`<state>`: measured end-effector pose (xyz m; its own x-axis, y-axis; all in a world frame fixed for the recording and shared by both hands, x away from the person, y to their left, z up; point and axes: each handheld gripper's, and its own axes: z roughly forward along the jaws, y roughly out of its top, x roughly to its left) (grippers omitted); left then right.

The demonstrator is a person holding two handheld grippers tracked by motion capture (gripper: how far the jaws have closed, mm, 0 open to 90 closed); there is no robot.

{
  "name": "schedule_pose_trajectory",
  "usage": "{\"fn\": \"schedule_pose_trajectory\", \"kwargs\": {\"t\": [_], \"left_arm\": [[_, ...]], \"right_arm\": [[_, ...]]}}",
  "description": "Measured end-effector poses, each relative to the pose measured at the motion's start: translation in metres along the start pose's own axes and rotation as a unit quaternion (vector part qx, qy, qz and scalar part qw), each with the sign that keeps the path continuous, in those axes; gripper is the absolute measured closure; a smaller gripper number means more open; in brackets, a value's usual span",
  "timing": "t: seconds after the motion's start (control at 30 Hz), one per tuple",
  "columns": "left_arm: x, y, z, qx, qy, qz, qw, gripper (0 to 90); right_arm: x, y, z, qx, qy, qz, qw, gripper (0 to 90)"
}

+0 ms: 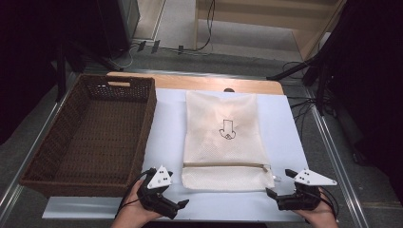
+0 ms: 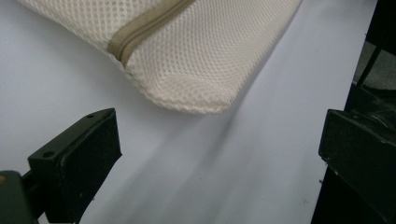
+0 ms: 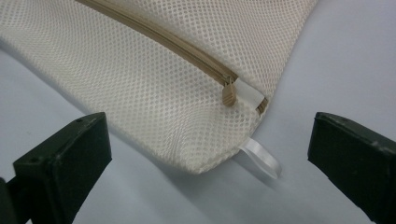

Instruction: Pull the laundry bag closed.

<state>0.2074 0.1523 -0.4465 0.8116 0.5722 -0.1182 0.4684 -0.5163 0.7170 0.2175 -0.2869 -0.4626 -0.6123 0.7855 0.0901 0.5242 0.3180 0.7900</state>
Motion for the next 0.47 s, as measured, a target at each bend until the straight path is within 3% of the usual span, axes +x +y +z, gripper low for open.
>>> {"fn": "schedule_pose_trajectory", "kwargs": {"t": [0.47], "left_arm": [[0.0024, 0.0016, 0.0011, 0.000, 0.002, 0.000, 1.0000, 0.0]], "right_arm": [[0.0004, -0.0027, -0.0003, 0.001, 0.001, -0.002, 1.0000, 0.0]]}}
